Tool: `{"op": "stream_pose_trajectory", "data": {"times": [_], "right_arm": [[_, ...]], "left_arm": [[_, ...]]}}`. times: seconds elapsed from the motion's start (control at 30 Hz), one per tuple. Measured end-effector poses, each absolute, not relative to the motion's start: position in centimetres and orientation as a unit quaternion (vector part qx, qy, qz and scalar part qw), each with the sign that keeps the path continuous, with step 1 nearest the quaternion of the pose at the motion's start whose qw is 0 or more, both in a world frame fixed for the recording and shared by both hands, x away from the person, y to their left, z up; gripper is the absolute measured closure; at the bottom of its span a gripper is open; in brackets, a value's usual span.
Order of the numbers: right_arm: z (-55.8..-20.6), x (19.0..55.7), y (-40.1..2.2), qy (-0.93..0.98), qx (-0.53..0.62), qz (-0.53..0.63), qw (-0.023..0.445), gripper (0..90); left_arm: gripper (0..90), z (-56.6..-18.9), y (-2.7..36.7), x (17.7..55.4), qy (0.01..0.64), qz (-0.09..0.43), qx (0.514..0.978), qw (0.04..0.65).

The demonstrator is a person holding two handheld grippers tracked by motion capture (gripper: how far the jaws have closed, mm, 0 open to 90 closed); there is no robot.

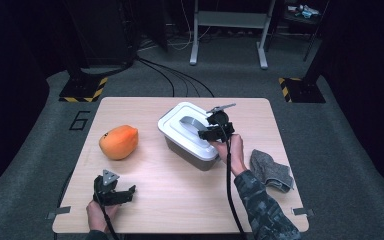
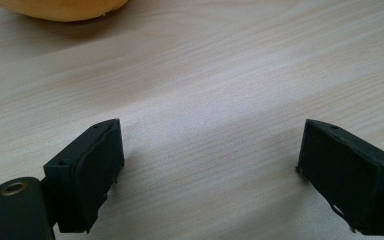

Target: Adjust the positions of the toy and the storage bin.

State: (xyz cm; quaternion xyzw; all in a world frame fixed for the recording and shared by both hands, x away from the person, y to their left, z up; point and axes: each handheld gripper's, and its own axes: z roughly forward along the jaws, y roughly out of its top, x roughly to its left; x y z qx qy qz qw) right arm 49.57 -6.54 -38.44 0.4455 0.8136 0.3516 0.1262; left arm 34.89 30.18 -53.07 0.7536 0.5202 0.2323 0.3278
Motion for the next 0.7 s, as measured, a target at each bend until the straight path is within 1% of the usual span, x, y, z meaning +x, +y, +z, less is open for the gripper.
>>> {"op": "stream_pose_trajectory", "data": {"times": [0.7], "right_arm": [[-38.5,49.1,-4.9,0.801,0.466,0.354,0.129,59.2]], "left_arm": [[10.9,-53.0,30.2,34.9,0.519,0.231,0.755,0.326]]}}
